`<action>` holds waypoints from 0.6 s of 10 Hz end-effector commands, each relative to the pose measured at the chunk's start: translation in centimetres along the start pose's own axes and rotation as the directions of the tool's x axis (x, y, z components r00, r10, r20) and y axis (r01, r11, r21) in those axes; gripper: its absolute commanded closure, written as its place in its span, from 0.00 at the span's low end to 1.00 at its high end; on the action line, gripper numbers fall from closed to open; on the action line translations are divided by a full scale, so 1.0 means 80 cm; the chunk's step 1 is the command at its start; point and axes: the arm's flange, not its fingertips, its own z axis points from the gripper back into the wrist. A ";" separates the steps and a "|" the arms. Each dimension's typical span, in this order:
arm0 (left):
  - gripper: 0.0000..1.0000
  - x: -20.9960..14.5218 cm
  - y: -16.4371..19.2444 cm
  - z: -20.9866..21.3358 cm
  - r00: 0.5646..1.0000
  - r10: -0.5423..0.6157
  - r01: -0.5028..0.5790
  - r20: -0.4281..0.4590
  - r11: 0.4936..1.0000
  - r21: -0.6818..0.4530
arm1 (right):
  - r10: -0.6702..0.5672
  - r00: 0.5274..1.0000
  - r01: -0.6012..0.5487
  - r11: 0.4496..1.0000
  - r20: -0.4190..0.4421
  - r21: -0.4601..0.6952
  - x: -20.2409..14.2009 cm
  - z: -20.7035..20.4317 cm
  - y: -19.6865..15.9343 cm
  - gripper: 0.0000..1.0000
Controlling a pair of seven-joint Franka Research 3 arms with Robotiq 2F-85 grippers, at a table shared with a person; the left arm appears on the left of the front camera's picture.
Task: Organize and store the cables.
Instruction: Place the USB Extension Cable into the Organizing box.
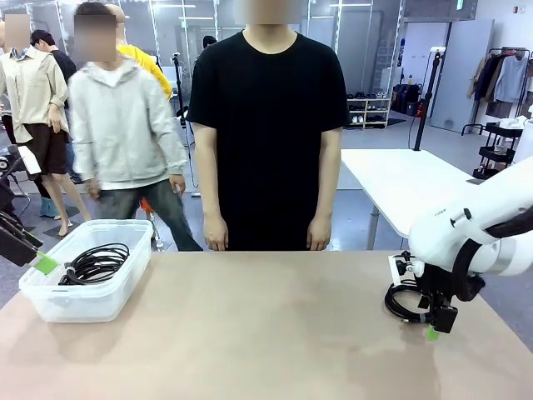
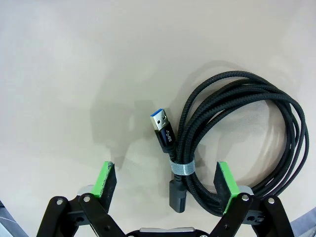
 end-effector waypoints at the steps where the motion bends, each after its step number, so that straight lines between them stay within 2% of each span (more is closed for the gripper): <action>1: 0.00 0.001 -0.002 0.001 1.000 0.016 -0.016 -0.005 1.000 0.009 | 0.020 1.000 -0.021 0.999 0.024 0.033 -0.003 0.004 -0.010 0.18; 3: 0.00 0.001 -0.002 0.001 1.000 0.016 -0.016 -0.005 1.000 0.009 | 0.025 1.000 -0.025 0.999 0.019 0.038 -0.002 0.002 -0.014 0.76; 4: 0.00 0.001 -0.002 0.001 1.000 0.016 -0.016 -0.005 1.000 0.009 | 0.027 0.999 -0.028 0.999 0.016 0.039 -0.002 0.002 -0.015 0.63; 5: 0.00 0.001 -0.002 0.001 1.000 0.016 -0.016 -0.005 1.000 0.009 | 0.027 0.999 -0.027 0.999 0.021 0.039 -0.001 0.002 -0.015 1.00; 6: 0.00 0.001 -0.002 0.001 1.000 0.016 -0.016 -0.005 1.000 0.009 | 0.027 0.999 -0.028 0.999 0.022 0.037 0.000 0.003 -0.015 1.00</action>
